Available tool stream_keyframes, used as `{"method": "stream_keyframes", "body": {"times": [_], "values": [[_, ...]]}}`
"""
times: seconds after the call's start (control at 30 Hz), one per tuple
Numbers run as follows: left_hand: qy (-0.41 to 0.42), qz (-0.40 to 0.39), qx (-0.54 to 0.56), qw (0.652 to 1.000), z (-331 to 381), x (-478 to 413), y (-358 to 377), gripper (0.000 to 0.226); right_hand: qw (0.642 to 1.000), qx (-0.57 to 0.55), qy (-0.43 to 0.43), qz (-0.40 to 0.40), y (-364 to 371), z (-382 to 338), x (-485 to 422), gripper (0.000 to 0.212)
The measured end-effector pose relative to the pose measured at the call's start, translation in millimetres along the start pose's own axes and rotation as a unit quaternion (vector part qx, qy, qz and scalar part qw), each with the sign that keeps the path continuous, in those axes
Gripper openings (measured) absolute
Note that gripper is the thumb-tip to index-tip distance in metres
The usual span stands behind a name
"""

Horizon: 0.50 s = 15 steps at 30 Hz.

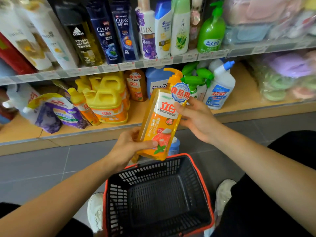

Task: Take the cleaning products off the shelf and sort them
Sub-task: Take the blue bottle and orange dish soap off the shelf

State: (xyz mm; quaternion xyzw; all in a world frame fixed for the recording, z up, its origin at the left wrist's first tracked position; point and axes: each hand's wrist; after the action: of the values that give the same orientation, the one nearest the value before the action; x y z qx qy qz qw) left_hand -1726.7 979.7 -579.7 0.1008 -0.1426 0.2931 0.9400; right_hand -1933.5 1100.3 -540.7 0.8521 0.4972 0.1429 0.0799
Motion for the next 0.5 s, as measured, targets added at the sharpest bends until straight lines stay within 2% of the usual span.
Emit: {"method": "stream_keyframes", "body": {"times": [0.1, 0.17, 0.23, 0.3, 0.33, 0.4, 0.43, 0.5], "values": [[0.024, 0.048, -0.014, 0.998, 6, -2, -1, 0.078, 0.994, 0.097, 0.034, 0.026, -5, -5, 4, 0.028], [0.053, 0.107, -0.066, 0.991, 14, -3, -3, 0.078, 0.978, 0.184, 0.042, 0.092, -9, -5, 8, 0.020], [0.073, 0.150, -0.138, 0.976, 23, -4, -6, 0.082, 0.939, 0.278, -0.014, 0.201, -12, 0, 12, 0.027], [0.093, 0.172, -0.231, 0.953, 31, -3, -7, 0.080, 0.877, 0.376, -0.137, 0.267, -11, 5, 15, 0.035], [0.108, 0.175, -0.280, 0.938, 35, -2, -7, 0.077, 0.843, 0.424, -0.208, 0.258, -9, 5, 16, 0.041], [0.135, 0.166, -0.363, 0.907, 43, 2, -4, 0.081, 0.765, 0.538, -0.313, 0.166, -5, 4, 15, 0.064], [0.148, 0.151, -0.392, 0.895, 46, 5, -2, 0.083, 0.720, 0.607, -0.323, 0.095, -2, 5, 13, 0.080], [0.174, 0.112, -0.435, 0.877, 49, 11, 3, 0.084, 0.631, 0.729, -0.263, -0.035, 2, 10, 11, 0.106]]}}
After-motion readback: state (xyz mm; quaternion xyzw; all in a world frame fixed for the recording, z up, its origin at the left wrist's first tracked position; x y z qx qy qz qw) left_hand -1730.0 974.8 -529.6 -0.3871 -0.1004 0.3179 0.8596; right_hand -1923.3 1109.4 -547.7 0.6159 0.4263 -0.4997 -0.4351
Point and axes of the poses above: each hand's wrist, its own x-axis away from the middle knuckle, its own y-axis out of the palm, z = x × y, and after that the axes turned 3 degrees about x, right-handed
